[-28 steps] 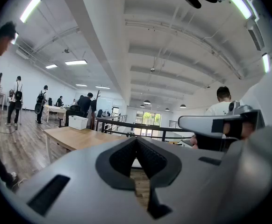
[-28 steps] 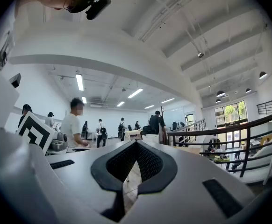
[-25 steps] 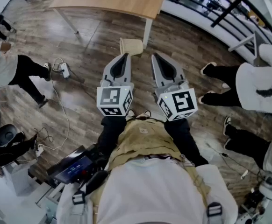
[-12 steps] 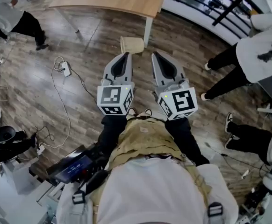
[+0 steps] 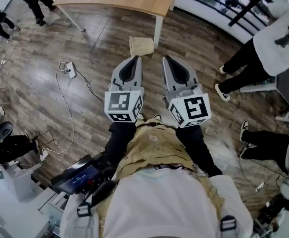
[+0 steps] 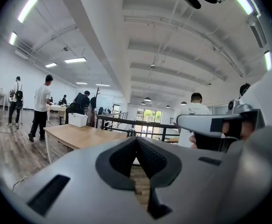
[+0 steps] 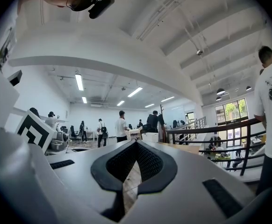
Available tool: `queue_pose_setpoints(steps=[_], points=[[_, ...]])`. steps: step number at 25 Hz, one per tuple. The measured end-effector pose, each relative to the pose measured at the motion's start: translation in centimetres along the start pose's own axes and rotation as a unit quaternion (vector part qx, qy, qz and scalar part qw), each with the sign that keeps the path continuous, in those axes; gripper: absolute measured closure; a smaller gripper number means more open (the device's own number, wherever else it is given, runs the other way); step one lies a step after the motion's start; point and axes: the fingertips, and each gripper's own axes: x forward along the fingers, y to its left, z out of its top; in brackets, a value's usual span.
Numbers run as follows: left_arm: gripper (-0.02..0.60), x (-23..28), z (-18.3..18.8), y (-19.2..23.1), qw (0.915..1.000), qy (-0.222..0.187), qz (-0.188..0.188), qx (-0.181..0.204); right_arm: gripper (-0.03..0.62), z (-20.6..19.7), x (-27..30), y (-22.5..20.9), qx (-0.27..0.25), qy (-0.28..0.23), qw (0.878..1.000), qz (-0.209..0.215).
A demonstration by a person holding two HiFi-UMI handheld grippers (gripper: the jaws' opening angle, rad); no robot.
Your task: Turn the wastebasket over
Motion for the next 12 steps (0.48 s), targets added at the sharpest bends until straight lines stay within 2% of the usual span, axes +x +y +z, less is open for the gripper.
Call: queue_pose_setpoints(steps=[7,12], points=[[0.58,0.8,-1.7,-0.1,0.9999,0.006,0.01,0.001,0.576,-1.8,0.0,-1.1,0.01,0.0,1.0,0.003],[0.58,3.0,-1.7,-3.3,1.0,0.005,0.001,0.003,0.576,-0.8,-1.3,-4.3,0.007,-0.009,1.0,0.0]])
